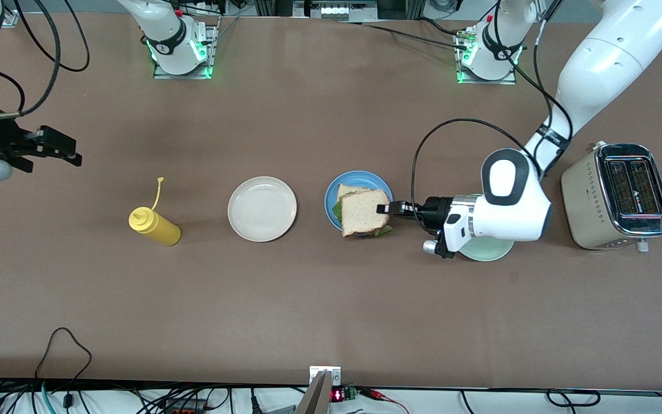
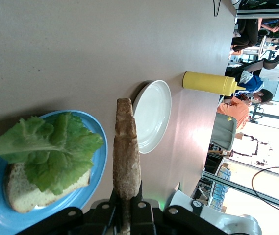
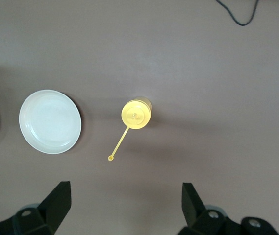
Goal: Make sandwich in blue plate with both arms
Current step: 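Lay the toast on the lettuce and open the left gripper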
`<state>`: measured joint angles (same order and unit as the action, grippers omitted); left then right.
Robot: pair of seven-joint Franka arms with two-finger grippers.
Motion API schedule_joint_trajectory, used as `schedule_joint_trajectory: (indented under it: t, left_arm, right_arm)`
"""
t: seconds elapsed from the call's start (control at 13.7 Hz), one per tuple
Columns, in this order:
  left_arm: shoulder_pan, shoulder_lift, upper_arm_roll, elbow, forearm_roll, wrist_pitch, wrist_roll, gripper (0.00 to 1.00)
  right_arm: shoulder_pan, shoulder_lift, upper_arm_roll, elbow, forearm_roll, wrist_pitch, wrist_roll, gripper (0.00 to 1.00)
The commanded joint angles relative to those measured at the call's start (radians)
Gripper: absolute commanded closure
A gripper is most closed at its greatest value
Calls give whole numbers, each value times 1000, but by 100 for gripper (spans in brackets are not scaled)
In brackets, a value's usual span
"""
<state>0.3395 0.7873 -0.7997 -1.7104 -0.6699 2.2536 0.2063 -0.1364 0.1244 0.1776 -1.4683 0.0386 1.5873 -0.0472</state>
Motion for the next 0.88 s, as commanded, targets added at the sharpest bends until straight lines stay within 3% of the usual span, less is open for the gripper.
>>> schedule_joint_trajectory:
  t: [0.0,0.22,0.37,0.44,0.51,0.58,0.8]
  left_arm:
    - [10,35,-13,-38,-42,63,93,99]
    - [22,72,-13,-72,-62,64,125,95]
    - [26,99,-13,-72,-63,64,168,92]
    - [27,108,-9,-72,-63,60,174,77]
    - [36,110,-7,-75,-63,55,180,23]
    - [48,107,-6,-90,-63,49,202,0]
    - [96,102,-4,-132,-63,-19,219,0]
  right_arm:
    - [-9,-97,0,-107,-11,40,41,0]
    - [-11,-166,-1,-199,-11,89,41,0]
    - [-9,-161,-1,-193,-11,92,40,0]
    - [-11,-158,-1,-190,-8,92,40,0]
    - [-12,-157,-1,-190,-5,89,40,0]
    - [-14,-157,-1,-185,0,89,41,0]
    - [0,-154,-7,-167,1,86,41,0]
